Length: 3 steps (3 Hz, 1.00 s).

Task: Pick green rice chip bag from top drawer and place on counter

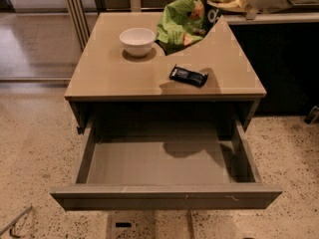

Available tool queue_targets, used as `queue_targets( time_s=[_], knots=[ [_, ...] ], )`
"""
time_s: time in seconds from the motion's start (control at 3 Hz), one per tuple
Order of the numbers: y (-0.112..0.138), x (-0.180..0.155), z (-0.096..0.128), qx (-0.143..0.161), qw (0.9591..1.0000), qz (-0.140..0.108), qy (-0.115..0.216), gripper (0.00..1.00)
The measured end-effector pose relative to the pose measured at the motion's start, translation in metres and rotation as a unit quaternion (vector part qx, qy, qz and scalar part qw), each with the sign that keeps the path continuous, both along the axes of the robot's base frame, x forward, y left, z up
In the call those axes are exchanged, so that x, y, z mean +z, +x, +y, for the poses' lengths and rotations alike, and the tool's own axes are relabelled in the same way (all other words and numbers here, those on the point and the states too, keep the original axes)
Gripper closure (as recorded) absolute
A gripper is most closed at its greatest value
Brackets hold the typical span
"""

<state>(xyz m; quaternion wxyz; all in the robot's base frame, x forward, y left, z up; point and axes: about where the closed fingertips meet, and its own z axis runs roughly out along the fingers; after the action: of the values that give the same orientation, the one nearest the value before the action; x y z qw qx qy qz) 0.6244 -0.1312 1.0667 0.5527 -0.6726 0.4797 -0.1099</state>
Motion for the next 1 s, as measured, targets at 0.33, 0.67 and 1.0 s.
queue_targets(
  time_s=[0.33, 0.67, 1.0],
  knots=[
    [0.02, -0.012, -0.028, -0.031, 0.9995, -0.003, 0.003, 1.0],
    [0.046, -0.026, -0.053, -0.053, 0.9984, -0.009, 0.018, 1.0],
    [0.07, -0.043, -0.071, -0.062, 0.9977, -0.011, 0.025, 1.0]
  ],
)
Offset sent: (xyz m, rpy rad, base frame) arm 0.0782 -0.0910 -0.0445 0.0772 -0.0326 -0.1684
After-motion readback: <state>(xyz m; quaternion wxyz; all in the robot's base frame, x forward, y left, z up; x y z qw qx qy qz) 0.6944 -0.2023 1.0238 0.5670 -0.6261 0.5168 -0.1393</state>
